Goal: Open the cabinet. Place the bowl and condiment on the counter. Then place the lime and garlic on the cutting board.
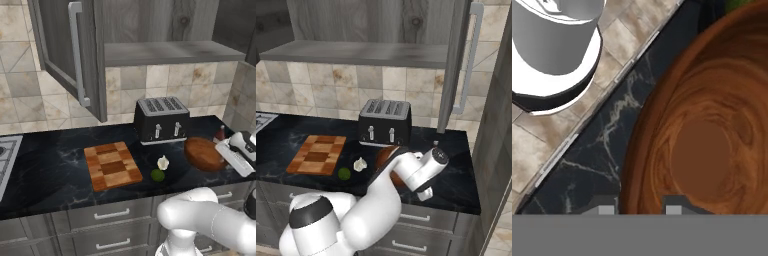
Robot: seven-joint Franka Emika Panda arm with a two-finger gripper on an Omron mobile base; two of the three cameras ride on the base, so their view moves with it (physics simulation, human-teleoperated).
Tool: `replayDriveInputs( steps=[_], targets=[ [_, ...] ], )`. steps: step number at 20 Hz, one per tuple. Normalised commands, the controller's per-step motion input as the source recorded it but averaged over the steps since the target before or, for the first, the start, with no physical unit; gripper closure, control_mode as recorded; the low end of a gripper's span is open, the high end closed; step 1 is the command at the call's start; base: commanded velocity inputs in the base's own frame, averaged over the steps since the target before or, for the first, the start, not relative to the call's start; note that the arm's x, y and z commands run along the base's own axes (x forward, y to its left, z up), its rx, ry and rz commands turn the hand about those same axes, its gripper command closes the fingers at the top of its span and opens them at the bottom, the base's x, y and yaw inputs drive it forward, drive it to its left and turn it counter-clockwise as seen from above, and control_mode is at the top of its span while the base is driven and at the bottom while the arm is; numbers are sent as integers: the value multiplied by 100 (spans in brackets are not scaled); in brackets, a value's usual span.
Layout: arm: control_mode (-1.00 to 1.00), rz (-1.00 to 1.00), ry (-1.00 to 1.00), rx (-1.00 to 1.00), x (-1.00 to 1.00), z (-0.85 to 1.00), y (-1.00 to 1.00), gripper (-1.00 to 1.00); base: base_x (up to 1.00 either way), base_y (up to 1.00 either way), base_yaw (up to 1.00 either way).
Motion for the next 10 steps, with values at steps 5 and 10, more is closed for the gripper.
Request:
replayDriveInputs(
  steps=[5,10],
  targets=[
    [-100,0,-16,0,-18,27,0,-100,0,0,0],
    [-100,0,-16,0,-33,44,0,-100,0,0,0]
  ],
)
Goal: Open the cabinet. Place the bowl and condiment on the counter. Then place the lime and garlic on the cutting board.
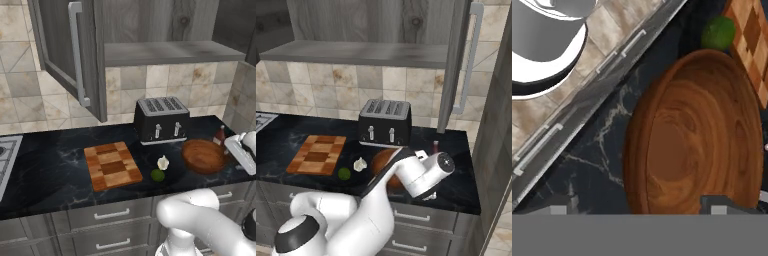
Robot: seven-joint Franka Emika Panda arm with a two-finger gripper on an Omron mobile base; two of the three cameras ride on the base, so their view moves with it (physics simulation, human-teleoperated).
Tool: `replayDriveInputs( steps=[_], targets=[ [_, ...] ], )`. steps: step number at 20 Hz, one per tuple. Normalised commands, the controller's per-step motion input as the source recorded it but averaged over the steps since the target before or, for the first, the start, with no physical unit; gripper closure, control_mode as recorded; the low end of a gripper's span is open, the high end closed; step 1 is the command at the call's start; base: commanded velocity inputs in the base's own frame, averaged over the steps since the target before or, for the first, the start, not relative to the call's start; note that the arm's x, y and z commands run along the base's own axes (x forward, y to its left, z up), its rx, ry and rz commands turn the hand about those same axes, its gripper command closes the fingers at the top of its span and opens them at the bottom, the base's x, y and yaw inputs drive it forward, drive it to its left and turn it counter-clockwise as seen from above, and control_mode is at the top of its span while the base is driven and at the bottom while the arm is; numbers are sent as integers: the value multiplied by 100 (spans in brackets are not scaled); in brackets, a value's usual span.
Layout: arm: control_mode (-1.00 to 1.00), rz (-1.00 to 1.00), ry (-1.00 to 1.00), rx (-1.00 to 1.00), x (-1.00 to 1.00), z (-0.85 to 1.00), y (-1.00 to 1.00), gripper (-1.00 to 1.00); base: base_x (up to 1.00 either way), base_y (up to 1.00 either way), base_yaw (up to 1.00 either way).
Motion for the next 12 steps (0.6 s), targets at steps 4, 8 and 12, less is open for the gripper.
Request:
replayDriveInputs(
  steps=[4,8,12],
  targets=[
    [-100,0,-12,0,-55,55,4,-100,0,0,0],
    [-100,0,0,-5,-56,61,29,-100,0,0,0],
    [-100,0,4,-19,-33,82,69,-100,0,0,0]
  ],
)
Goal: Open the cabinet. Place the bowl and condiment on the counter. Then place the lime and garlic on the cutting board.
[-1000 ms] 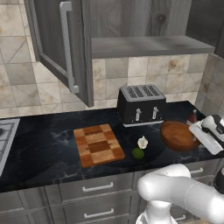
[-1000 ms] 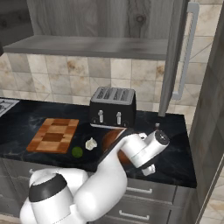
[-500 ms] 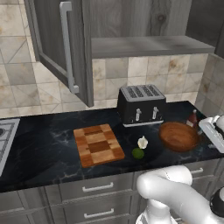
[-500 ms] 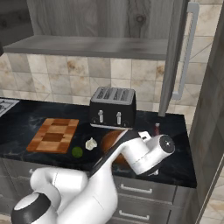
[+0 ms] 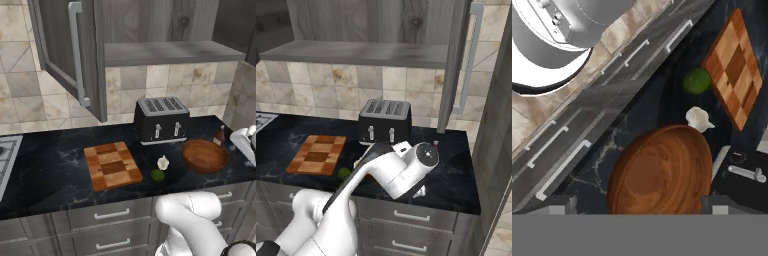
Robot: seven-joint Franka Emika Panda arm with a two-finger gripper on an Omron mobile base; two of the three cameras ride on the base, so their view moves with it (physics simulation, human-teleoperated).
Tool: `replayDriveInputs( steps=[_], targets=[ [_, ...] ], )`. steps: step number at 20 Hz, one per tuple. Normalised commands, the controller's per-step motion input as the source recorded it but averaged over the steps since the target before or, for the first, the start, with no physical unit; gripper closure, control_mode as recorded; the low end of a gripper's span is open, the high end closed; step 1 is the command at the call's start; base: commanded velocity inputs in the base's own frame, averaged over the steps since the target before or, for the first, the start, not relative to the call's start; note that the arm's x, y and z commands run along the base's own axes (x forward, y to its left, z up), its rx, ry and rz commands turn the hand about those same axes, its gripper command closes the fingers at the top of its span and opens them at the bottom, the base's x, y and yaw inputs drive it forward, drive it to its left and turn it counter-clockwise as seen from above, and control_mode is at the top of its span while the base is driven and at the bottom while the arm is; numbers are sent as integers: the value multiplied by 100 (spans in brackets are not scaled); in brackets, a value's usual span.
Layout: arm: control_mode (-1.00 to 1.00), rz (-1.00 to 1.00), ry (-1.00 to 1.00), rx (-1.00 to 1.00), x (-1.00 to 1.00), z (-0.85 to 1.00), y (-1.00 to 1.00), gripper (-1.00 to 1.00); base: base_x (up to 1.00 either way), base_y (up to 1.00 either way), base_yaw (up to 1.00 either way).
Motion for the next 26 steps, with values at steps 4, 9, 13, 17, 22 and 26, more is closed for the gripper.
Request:
replayDriveInputs(
  steps=[4,9,13,17,22,26],
  targets=[
    [-100,1,8,-21,-29,81,60,-100,0,0,0],
    [-100,5,13,-6,-21,37,53,-100,0,0,0],
    [-100,1,4,-4,-20,33,53,-100,0,0,0],
    [-100,0,0,-5,-25,40,54,-100,0,0,0],
    [-100,1,1,-7,-20,29,58,-100,0,0,0],
    [-100,0,1,-10,-14,16,64,-100,0,0,0]
  ],
)
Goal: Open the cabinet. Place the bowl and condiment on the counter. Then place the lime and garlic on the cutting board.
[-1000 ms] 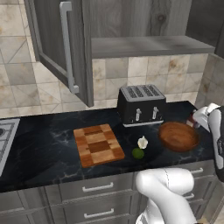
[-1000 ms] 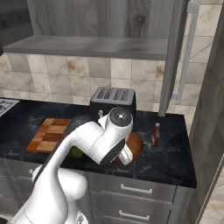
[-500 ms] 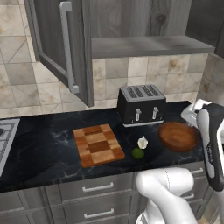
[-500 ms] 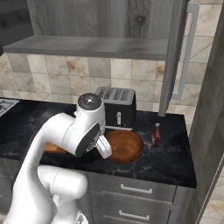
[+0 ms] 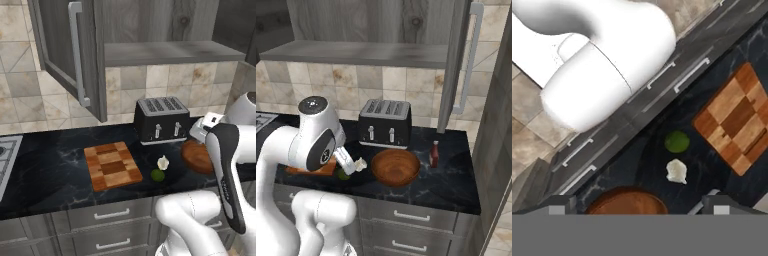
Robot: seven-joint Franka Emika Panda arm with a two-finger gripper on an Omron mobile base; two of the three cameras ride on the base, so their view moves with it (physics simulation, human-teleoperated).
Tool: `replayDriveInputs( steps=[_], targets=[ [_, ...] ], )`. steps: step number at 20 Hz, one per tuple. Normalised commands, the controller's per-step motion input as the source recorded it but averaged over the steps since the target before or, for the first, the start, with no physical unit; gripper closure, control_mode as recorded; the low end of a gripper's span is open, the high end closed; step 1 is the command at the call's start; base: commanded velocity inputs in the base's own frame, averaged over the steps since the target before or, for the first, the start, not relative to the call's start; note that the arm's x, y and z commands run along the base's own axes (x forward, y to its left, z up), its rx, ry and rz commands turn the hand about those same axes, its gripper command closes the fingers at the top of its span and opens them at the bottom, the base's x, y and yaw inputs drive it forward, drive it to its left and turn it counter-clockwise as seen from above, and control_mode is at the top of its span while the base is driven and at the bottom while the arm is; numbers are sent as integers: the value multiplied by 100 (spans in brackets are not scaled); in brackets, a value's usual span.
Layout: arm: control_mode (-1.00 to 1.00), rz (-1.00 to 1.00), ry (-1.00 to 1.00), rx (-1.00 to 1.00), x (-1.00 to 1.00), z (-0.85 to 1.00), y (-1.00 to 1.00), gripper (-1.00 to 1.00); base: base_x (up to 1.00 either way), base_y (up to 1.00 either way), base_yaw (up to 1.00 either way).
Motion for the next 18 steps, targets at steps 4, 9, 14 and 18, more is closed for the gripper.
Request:
replayDriveInputs(
  steps=[4,9,14,18],
  targets=[
    [-100,2,3,-14,0,6,66,-100,0,0,0],
    [-100,13,8,-18,8,-2,41,-100,0,0,0],
    [-100,25,16,-21,19,-10,11,-100,0,0,0],
    [-100,10,11,-2,2,-28,0,-100,0,0,0]
  ],
)
